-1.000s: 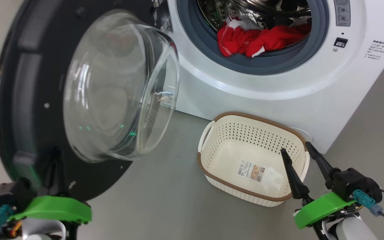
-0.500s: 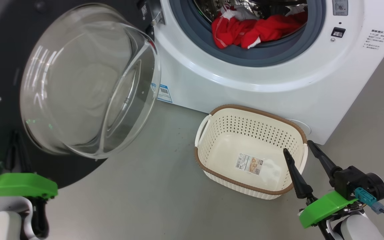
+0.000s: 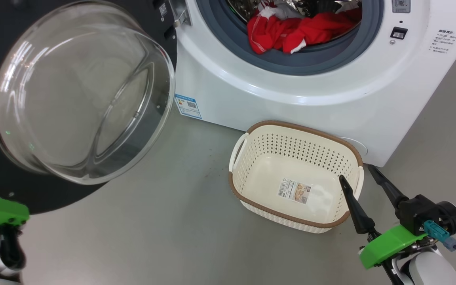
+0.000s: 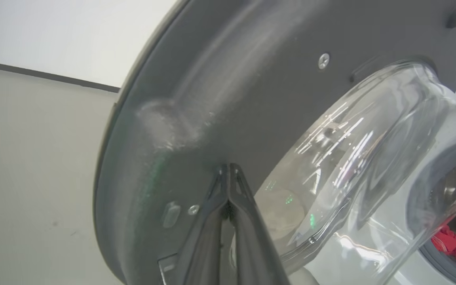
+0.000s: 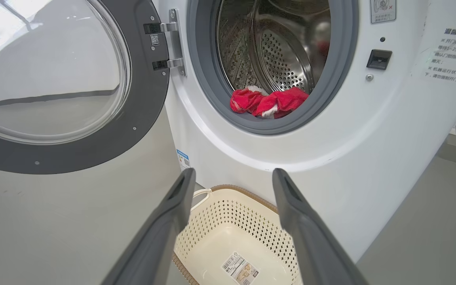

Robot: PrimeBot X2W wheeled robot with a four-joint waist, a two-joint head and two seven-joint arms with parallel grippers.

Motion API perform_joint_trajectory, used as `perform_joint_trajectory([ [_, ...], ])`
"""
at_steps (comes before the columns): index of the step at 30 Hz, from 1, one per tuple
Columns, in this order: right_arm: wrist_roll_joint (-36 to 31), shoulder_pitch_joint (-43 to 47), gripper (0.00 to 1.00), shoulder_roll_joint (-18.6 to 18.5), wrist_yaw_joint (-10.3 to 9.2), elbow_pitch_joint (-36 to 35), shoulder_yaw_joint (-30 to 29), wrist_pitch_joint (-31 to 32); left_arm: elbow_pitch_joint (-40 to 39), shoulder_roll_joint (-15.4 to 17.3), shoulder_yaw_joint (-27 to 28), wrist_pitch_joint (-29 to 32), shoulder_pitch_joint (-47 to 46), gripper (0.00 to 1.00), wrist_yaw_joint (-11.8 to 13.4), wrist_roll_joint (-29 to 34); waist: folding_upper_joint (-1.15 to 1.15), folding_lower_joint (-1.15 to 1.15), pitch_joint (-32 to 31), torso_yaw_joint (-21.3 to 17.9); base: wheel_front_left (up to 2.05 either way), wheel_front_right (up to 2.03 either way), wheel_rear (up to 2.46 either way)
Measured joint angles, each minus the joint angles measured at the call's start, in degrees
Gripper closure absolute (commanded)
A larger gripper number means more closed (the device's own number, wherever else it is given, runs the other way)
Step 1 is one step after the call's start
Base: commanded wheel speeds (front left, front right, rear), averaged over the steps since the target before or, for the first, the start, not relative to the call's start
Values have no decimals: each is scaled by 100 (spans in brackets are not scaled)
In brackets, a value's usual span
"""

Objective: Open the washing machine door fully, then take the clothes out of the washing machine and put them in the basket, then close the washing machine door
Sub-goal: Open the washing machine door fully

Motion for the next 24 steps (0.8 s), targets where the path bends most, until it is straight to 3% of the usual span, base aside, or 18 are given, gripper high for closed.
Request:
perform_joint_trajectory([
  [24, 0, -326, 0, -90, 0, 32, 137, 0, 1216, 269, 508, -10, -588, 100, -483, -21, 0, 0, 127, -260, 0, 0, 0],
])
